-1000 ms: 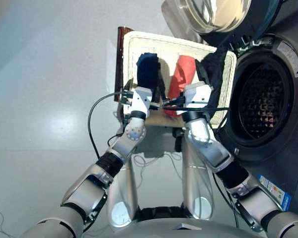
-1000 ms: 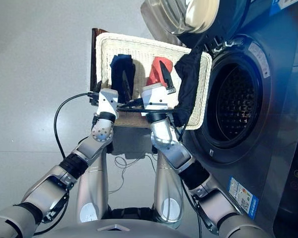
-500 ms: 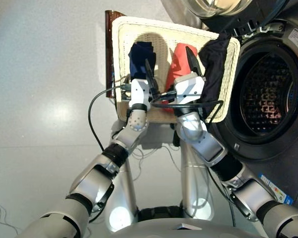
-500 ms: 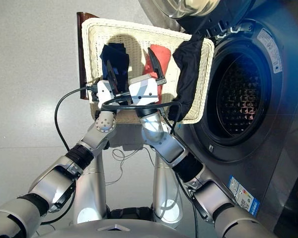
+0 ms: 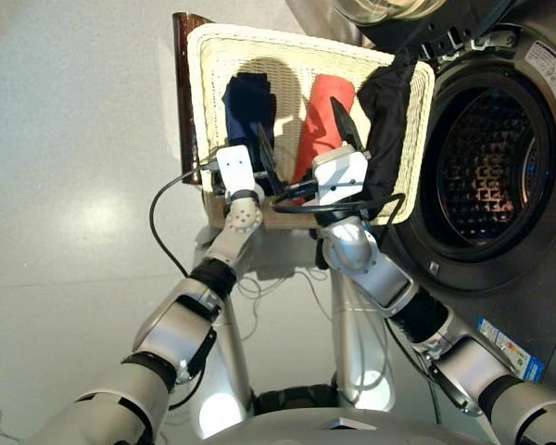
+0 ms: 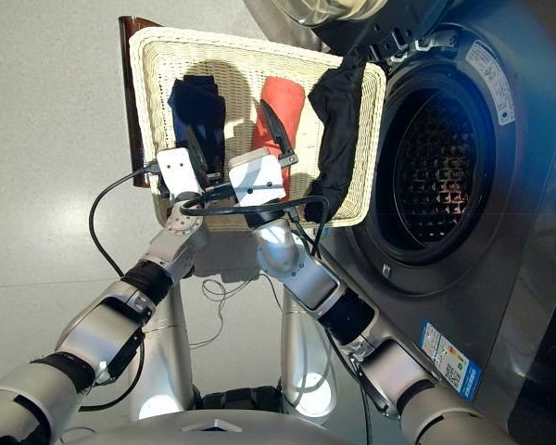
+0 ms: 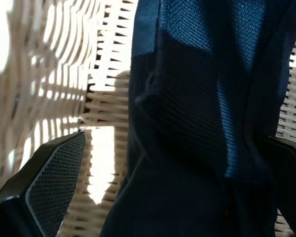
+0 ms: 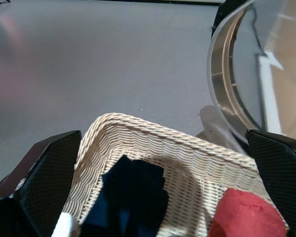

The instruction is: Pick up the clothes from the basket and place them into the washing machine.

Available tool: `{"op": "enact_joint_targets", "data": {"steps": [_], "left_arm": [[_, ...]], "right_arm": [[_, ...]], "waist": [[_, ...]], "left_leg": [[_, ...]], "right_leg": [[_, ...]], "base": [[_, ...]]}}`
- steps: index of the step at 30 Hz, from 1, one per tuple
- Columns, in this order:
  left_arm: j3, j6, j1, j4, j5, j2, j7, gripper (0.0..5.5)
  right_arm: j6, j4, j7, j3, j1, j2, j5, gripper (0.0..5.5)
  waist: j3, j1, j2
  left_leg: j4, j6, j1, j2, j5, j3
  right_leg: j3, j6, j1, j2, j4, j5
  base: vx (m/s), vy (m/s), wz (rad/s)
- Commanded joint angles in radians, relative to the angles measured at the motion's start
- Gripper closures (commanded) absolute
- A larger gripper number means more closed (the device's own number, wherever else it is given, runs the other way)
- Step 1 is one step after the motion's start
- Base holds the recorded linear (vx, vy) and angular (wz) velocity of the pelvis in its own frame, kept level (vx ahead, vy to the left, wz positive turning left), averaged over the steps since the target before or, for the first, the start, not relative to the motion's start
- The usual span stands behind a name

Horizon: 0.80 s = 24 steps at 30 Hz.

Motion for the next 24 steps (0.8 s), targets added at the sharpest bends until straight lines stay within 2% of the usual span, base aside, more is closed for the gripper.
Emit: {"op": "enact_joint_targets", "data": {"steps": [1, 6, 7, 8, 9, 15, 21, 22, 23, 24], "left_arm": [[-0.02, -0.013, -0.073, 0.097, -0.033, -0.09, -0.009, 0.0], [-0.016, -0.007, -0.082, 0.115, -0.03, -0.084, -0.02, 0.0], [-0.017, -0.008, -0.08, 0.114, -0.03, -0.085, -0.02, 3.08], [-0.017, -0.008, -0.079, 0.116, -0.029, -0.087, -0.019, 4.81], [-0.018, -0.008, -0.08, 0.114, -0.028, -0.087, -0.017, 5.5], [-0.015, -0.001, -0.072, 0.121, -0.036, -0.089, -0.032, 5.5], [-0.013, 0.001, -0.046, 0.085, -0.025, -0.077, -0.045, 5.5], [-0.023, 0.001, -0.037, 0.059, 0.008, -0.068, -0.041, 5.5], [-0.031, 0.0, -0.042, 0.039, 0.037, -0.06, -0.033, 5.5], [-0.041, 0.003, -0.031, 0.022, 0.06, -0.054, -0.035, 5.5]], "right_arm": [[-0.075, -0.123, 0.022, -0.009, -0.015, 0.019, 0.059, 0.0], [-0.086, -0.126, 0.038, -0.013, -0.007, 0.016, 0.099, 0.0], [-0.087, -0.126, 0.038, -0.013, -0.007, 0.015, 0.102, 0.0], [-0.086, -0.128, 0.039, -0.013, -0.006, 0.013, 0.102, 0.0], [-0.083, -0.124, 0.041, -0.01, -0.008, 0.012, 0.103, 0.0], [-0.079, -0.125, 0.062, -0.015, -0.003, -0.006, 0.13, 0.0], [-0.068, -0.121, 0.096, -0.04, 0.008, -0.053, 0.156, 0.0], [-0.068, -0.131, 0.103, -0.046, 0.017, -0.071, 0.161, 0.0], [-0.074, -0.136, 0.121, -0.054, 0.009, -0.087, 0.177, 0.0], [-0.082, -0.14, 0.141, -0.062, 0.019, -0.098, 0.206, 0.0]], "waist": [[-0.007, -0.001, 0.024], [-0.007, -0.007, 0.024], [-0.007, -0.007, 0.025], [-0.007, -0.006, 0.026], [-0.007, -0.006, 0.025], [-0.007, -0.008, 0.024], [-0.007, -0.006, 0.031], [-0.007, -0.005, 0.031], [-0.007, -0.002, 0.034], [-0.007, 0.0, 0.034]], "left_leg": [[0.049, -0.029, 0.031, 0.011, -0.112, 0.011], [0.044, -0.031, 0.032, 0.014, -0.106, 0.013], [0.038, -0.032, 0.035, 0.015, -0.104, 0.014], [0.032, -0.032, 0.04, 0.016, -0.102, 0.016], [0.031, -0.033, 0.043, 0.015, -0.101, 0.017], [0.004, -0.035, 0.071, 0.013, -0.091, 0.022], [-0.056, -0.035, 0.125, 0.0, -0.066, 0.035], [-0.074, -0.035, 0.138, -0.001, -0.059, 0.037], [-0.106, -0.029, 0.127, -0.005, -0.016, 0.044], [-0.125, -0.03, 0.139, -0.009, -0.007, 0.044]], "right_leg": [[0.039, 0.024, -0.063, -0.01, 0.082, -0.061], [0.039, 0.025, -0.061, -0.009, 0.073, -0.055], [0.04, 0.025, -0.059, -0.007, 0.069, -0.054], [0.042, 0.026, -0.057, -0.006, 0.065, -0.052], [0.043, 0.026, -0.054, -0.005, 0.06, -0.049], [0.044, 0.025, -0.029, -0.002, 0.037, -0.041], [0.051, 0.023, 0.017, -0.003, -0.015, -0.017], [0.051, 0.024, 0.032, -0.003, -0.033, -0.01], [0.051, 0.02, 0.023, -0.001, -0.069, 0.033], [0.046, 0.021, 0.04, -0.003, -0.091, 0.042]], "base": [[0.0, 0.0, 0.0], [0.0, 0.0, 0.0], [0.0, 0.0, 0.0], [0.0, 0.0, 0.0], [0.0, 0.0, 0.0], [0.0, 0.0, 0.0], [0.0, 0.0, 0.0], [-0.082, 0.0, -0.042], [-0.076, -0.018, -0.015], [-0.073, -0.04, -0.03]]}}
